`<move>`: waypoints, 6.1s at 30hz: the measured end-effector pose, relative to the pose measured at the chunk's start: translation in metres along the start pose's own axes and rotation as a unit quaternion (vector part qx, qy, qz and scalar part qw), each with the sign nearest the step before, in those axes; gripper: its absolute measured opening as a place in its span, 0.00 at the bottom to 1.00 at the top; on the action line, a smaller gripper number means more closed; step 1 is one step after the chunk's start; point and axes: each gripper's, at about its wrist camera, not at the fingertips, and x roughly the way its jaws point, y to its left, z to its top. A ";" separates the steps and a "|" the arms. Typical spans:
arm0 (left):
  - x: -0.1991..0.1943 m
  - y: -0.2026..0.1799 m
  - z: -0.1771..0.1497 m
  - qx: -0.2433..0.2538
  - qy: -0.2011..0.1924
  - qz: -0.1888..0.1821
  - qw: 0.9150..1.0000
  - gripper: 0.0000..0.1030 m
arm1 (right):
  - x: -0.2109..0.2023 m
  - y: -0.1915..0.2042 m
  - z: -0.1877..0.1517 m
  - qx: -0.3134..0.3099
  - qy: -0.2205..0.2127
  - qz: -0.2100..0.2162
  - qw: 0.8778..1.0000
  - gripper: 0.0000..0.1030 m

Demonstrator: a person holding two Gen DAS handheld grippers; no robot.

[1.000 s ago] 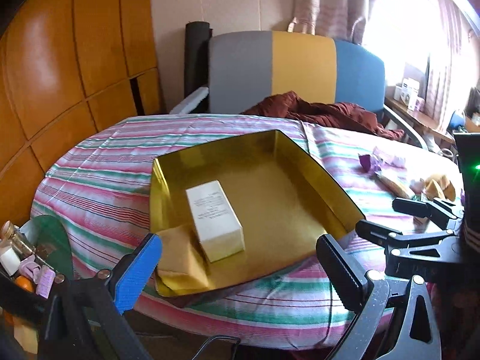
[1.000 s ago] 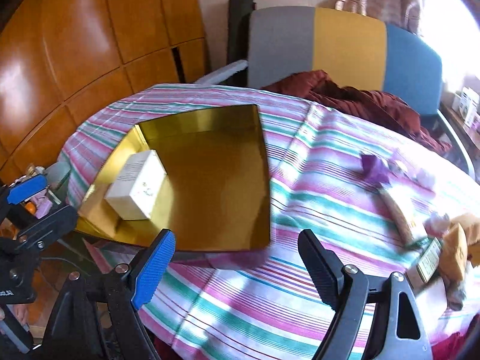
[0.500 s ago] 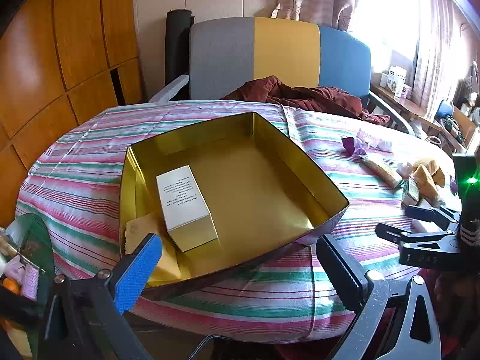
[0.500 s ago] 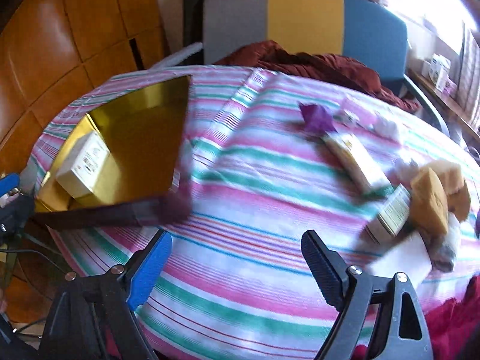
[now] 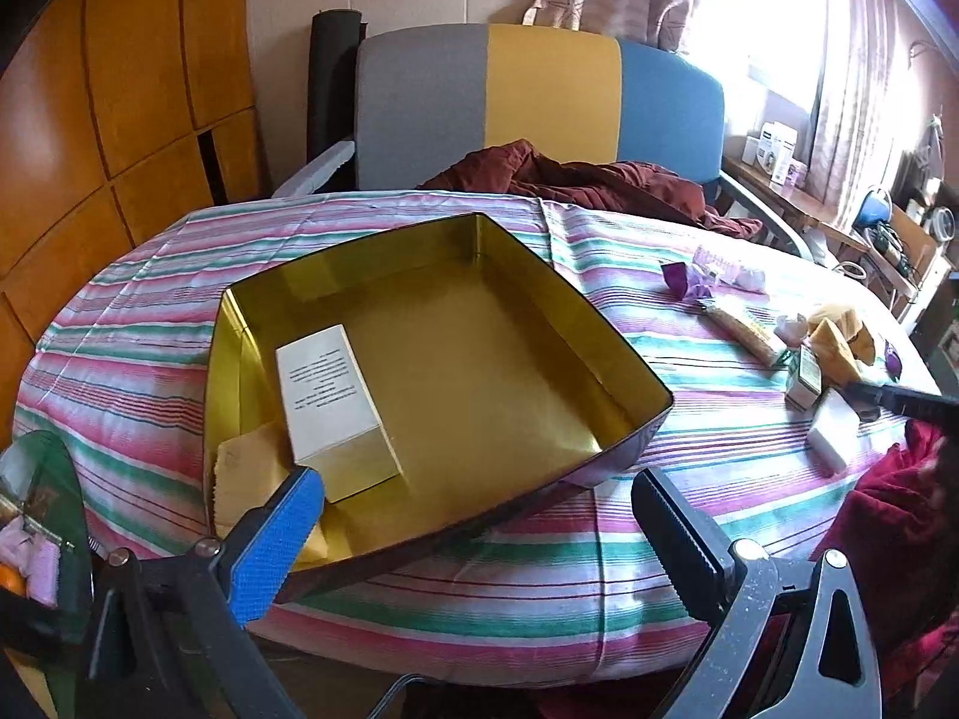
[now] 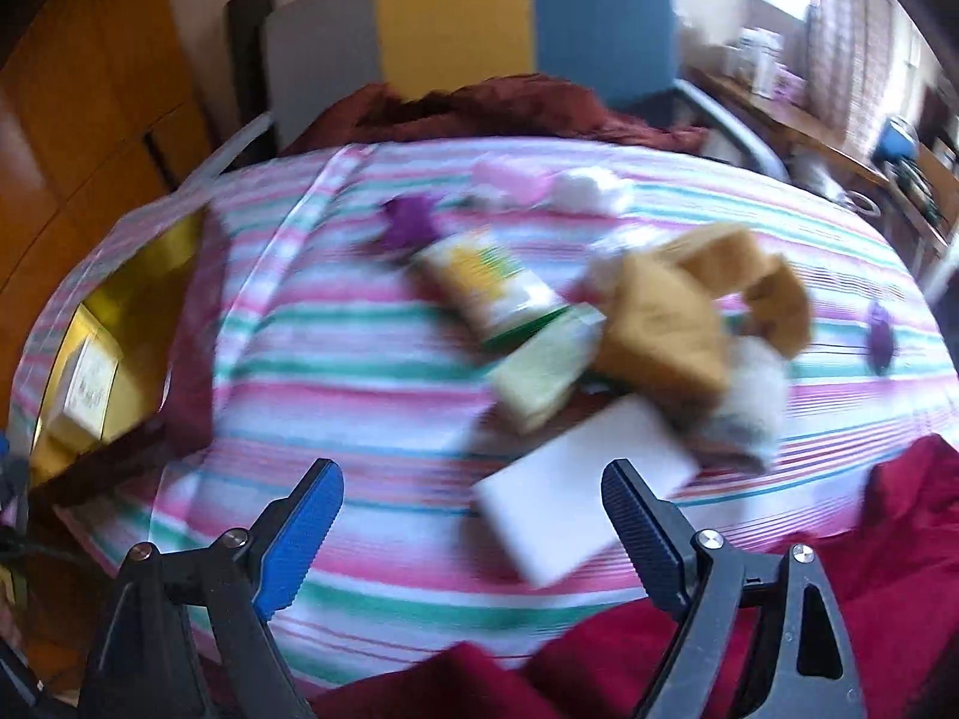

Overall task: Organize objects
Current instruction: 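Move both open tools from the tray back to the item pile, then grasp the white foam block with the left tool, then grasp a yellow sponge with the right tool, then release the foam block into the tray with left tool while right drops sponge, then move both open tools from the tray back to the item pile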

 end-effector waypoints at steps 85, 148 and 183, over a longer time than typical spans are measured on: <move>0.070 -0.165 0.007 0.153 0.074 -0.230 0.958 0.55 | 0.021 -0.045 0.045 0.057 -0.013 0.056 0.997 0.62; -0.002 0.101 0.025 -0.130 -0.026 0.029 0.991 0.80 | 0.035 0.260 0.032 -0.144 0.024 0.216 0.965 0.86; 0.018 -0.017 0.008 0.003 0.031 -0.035 0.999 0.82 | 0.050 0.098 0.032 -0.054 0.018 0.051 0.997 0.86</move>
